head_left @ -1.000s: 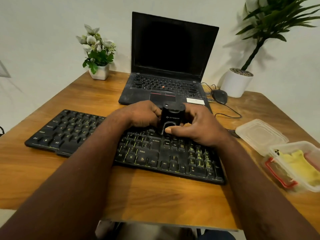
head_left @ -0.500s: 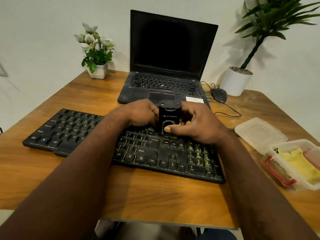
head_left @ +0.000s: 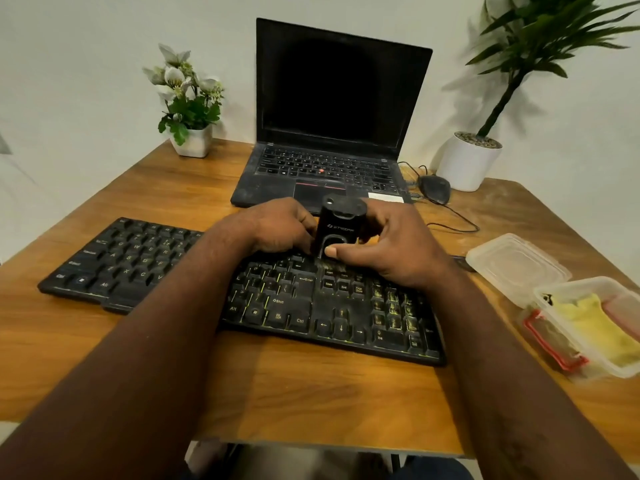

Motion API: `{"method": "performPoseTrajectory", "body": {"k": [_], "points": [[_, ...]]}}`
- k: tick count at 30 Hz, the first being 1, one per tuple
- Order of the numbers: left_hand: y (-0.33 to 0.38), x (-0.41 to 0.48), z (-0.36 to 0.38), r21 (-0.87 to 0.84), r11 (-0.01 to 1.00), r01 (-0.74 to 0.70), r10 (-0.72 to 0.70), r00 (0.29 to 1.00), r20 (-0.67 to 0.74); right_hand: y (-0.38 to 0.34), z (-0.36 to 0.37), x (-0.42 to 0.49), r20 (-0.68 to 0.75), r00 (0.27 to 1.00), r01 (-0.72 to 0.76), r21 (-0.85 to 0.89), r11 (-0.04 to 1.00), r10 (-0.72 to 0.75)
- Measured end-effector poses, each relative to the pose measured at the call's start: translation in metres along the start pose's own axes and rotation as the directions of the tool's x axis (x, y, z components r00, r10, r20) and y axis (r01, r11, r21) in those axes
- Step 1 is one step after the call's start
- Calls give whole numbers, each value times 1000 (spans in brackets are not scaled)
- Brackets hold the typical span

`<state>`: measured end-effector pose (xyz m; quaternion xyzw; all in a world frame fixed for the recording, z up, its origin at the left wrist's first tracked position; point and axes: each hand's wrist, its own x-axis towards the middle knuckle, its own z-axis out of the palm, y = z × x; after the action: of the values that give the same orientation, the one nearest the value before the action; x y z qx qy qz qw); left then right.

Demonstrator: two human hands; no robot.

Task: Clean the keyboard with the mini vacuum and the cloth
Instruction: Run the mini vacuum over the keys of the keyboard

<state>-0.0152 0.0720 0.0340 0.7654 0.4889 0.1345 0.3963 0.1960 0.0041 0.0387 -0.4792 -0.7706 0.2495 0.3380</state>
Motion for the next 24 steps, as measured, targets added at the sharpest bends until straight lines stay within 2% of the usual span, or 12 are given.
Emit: {"method": "performPoseTrajectory", "body": {"k": [2, 6, 8, 10, 13, 17, 21, 24], "points": [[0, -1, -1, -5, 1000, 8, -8, 1000, 1, -1, 2, 0, -58, 998, 35, -12, 999, -35], [1, -2, -2, -48, 999, 12, -9, 998, 58, 12, -21, -8, -156, 988, -7, 35, 999, 13], [0, -2, -2, -52, 999, 17, -14, 998, 54, 14, -29, -15, -159, 987, 7, 138, 990, 16], [0, -1, -1, -40, 999, 11, -9, 999, 51, 15, -30, -22, -100, 995, 12, 194, 981, 8], [2, 0, -1, 8, 1000, 1, -1, 1000, 30, 17, -23, -25, 24, 1000, 8, 99, 995, -10], [5, 1, -1, 51, 999, 6, -6, 1000, 4, 21, -17, -21, -136, 990, 34, -11, 999, -36], [4, 2, 0, 87, 996, 3, 0, 999, -34, 19, -13, -24, 25, 997, 74, 20, 997, -75], [3, 4, -1, 97, 995, -7, 8, 1000, -16, 17, -9, -20, -106, 990, 84, -83, 993, -93]]}}
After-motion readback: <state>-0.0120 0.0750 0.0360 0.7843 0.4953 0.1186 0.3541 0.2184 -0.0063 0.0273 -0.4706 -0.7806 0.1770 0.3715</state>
